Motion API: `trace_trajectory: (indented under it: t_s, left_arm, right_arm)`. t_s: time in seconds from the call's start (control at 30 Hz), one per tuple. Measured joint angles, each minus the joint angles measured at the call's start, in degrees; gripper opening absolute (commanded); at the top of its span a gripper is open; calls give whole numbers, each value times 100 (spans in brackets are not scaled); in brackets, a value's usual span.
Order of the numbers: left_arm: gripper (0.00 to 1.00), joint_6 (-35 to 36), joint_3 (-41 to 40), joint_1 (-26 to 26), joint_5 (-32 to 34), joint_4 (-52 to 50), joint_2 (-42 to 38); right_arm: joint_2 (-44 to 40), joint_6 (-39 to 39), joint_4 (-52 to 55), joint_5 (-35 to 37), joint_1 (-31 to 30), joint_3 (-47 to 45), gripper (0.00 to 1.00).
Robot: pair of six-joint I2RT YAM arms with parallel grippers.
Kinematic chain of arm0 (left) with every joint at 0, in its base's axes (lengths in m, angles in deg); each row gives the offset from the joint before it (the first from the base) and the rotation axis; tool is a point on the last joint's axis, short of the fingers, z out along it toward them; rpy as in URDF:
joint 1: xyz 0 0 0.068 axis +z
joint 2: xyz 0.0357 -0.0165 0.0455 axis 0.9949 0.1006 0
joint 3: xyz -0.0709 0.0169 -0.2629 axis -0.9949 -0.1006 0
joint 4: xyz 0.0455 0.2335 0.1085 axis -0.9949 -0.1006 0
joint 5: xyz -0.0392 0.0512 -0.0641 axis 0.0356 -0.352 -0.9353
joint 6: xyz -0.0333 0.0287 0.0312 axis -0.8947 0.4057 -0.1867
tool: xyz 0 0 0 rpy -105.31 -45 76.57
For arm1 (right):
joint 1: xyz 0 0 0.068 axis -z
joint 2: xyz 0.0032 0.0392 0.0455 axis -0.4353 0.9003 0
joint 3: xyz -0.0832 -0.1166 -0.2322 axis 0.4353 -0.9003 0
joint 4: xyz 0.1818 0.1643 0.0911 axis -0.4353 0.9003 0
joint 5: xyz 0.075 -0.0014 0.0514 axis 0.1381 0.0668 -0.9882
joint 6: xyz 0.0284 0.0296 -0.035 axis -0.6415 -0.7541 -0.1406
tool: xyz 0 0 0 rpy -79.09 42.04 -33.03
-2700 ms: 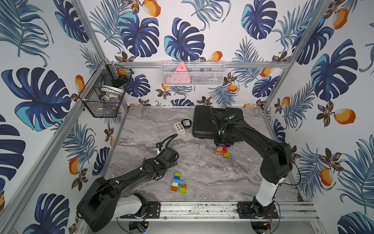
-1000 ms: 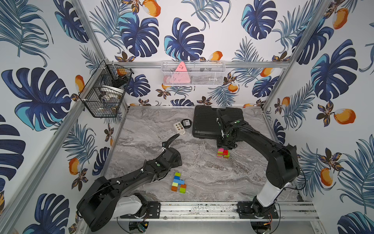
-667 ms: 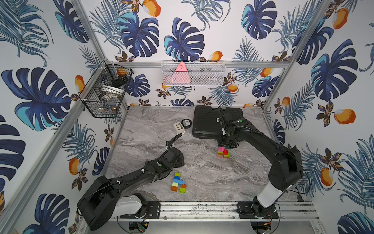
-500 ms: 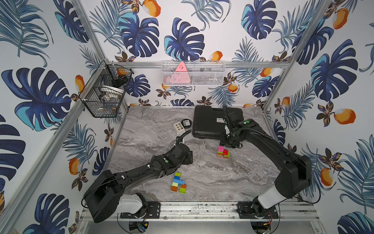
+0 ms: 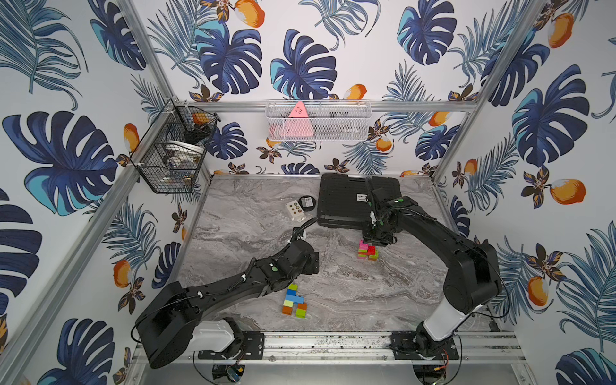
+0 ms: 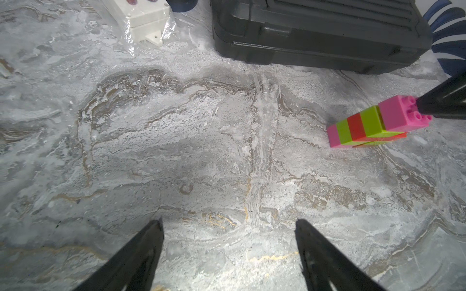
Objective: Assemble the letter h with lego
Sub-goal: Assemble the lego brick with the lego brick.
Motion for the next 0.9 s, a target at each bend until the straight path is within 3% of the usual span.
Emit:
trace_trajectory:
  t_s: [0.6,0.9]
  left_arm:
    - [87,151,295,-44,-385,236,144]
    - [87,267,1027,-162,-817,505,887]
  right_arm:
    - [-205,-7,-308,-9,-9,-317,40]
    - [-852,-42,-179,111,50,-131,41]
